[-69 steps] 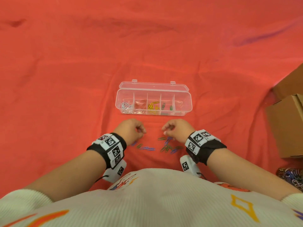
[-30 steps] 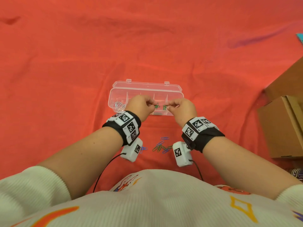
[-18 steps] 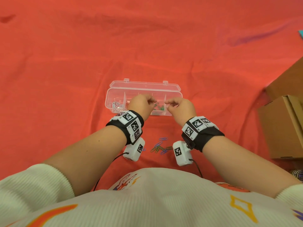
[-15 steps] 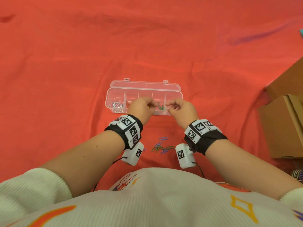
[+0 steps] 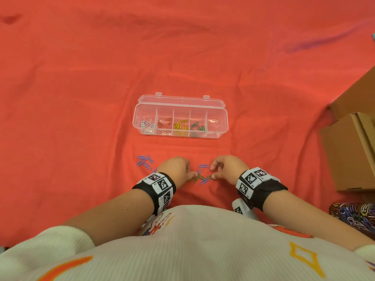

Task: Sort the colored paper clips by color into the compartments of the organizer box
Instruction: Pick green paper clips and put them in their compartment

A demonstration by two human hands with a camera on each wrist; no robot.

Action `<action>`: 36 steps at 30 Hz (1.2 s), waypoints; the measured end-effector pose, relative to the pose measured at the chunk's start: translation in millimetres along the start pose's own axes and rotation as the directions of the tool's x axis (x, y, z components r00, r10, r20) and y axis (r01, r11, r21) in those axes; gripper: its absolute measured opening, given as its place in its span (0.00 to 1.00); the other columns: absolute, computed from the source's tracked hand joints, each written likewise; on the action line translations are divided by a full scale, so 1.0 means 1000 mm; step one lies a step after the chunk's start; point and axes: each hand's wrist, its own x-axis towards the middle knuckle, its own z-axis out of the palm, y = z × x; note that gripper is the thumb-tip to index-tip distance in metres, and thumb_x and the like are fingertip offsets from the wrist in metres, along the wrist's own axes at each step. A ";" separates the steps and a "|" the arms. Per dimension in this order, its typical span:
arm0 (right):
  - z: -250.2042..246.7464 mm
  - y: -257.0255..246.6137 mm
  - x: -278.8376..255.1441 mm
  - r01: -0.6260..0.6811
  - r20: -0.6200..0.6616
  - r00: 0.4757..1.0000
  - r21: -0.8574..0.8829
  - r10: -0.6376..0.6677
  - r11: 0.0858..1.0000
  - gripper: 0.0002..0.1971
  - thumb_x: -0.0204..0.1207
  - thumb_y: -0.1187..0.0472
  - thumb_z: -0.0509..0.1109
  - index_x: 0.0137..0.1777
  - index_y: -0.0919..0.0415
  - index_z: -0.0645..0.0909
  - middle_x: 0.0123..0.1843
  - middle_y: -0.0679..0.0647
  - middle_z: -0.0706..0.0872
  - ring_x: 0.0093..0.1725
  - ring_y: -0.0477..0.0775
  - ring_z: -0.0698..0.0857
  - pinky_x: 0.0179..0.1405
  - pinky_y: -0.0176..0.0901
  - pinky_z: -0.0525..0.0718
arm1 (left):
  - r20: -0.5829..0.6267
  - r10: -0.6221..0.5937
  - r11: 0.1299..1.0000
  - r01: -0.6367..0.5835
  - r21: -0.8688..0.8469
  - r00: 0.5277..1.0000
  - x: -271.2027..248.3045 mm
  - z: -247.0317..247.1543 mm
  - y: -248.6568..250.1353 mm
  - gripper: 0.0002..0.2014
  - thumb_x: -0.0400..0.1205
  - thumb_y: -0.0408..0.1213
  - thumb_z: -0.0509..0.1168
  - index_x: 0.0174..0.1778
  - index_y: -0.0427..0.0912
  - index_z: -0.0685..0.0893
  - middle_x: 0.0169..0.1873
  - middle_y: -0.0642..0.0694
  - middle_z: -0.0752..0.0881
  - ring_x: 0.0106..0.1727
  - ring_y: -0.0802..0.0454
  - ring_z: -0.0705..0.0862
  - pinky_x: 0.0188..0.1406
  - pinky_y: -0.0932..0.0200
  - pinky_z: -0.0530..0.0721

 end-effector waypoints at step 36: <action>0.038 -0.034 -0.014 -0.079 -0.063 0.994 0.084 0.085 0.993 0.10 0.65 0.63 0.70 0.26 0.52 0.75 0.31 0.52 0.83 0.37 0.52 0.81 0.38 0.38 0.75 | 0.042 0.056 0.998 -0.058 0.038 0.998 -0.017 0.010 -0.002 0.09 0.74 0.36 0.62 0.49 0.45 0.82 0.54 0.44 0.84 0.56 0.42 0.83 0.53 0.51 0.80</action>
